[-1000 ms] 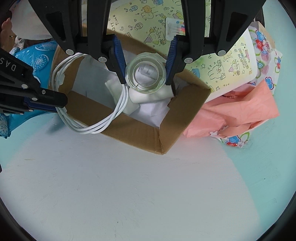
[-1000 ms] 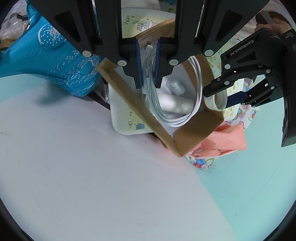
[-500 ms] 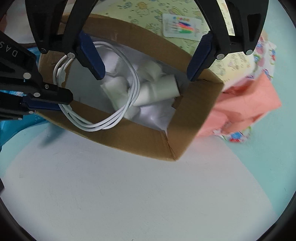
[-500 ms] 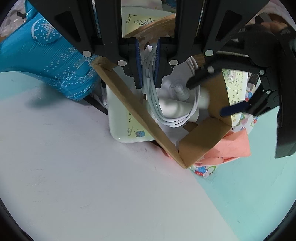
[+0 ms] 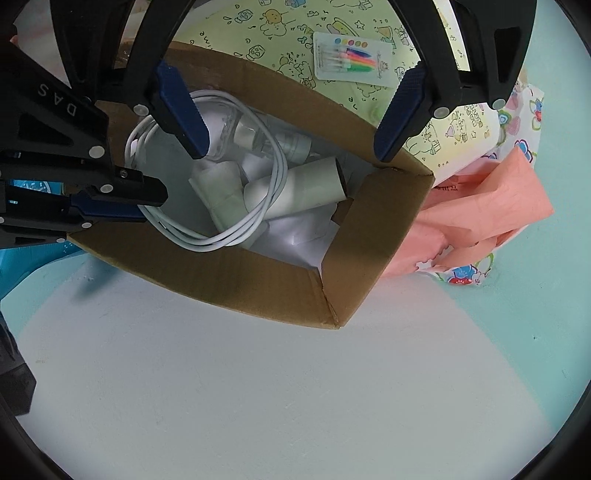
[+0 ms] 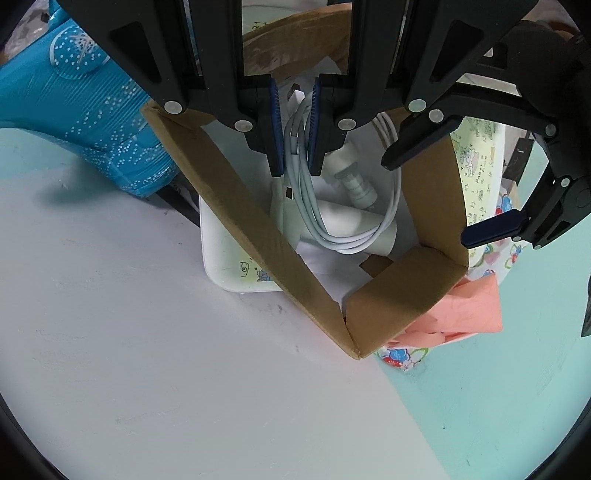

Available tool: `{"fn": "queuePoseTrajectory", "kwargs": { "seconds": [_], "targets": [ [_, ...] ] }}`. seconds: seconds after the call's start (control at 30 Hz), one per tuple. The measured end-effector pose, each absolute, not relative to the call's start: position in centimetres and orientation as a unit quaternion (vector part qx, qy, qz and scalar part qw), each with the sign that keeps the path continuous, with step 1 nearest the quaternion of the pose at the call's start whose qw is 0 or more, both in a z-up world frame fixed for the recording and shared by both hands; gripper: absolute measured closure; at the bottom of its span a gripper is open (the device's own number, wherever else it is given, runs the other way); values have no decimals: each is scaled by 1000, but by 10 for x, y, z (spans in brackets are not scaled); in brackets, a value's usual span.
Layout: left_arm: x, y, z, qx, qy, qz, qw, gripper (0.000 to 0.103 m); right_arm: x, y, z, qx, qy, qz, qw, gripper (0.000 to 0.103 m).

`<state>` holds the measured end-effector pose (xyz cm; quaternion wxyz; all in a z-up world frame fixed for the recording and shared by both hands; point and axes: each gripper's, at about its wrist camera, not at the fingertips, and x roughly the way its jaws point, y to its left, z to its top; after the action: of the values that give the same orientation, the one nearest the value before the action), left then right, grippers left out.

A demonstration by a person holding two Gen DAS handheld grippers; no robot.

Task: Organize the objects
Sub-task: 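Carry the tape roll and cable into the cardboard box and release both, then withdraw both tools from the box back toward the tray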

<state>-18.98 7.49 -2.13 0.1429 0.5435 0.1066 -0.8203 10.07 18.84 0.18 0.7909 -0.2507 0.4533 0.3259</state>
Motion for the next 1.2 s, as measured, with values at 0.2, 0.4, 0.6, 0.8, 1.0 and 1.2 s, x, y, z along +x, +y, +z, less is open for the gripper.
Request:
{"fn": "queuePoseTrajectory", "kwargs": {
  "seconds": [0.2, 0.4, 0.6, 0.8, 1.0, 1.2],
  "targets": [
    [-191, 74, -23, 542, 111, -821, 139, 11, 106, 190, 2, -246, 470, 312, 788, 68],
    [-188, 74, -14, 533, 122, -826, 135, 11, 103, 181, 14, -215, 487, 311, 787, 35],
    [-170, 77, 3, 517, 134, -834, 139, 10, 83, 173, 27, -190, 476, 315, 799, 25],
    [-138, 80, 6, 510, 143, -834, 156, 9, 51, 177, 25, -212, 460, 306, 806, 22],
    [-102, 76, 4, 507, 161, -829, 173, 7, 20, 186, 20, -226, 452, 321, 801, 22],
    [-72, 72, -1, 504, 172, -826, 186, 7, -7, 197, 14, -237, 446, 333, 796, 22]
  ]
}}
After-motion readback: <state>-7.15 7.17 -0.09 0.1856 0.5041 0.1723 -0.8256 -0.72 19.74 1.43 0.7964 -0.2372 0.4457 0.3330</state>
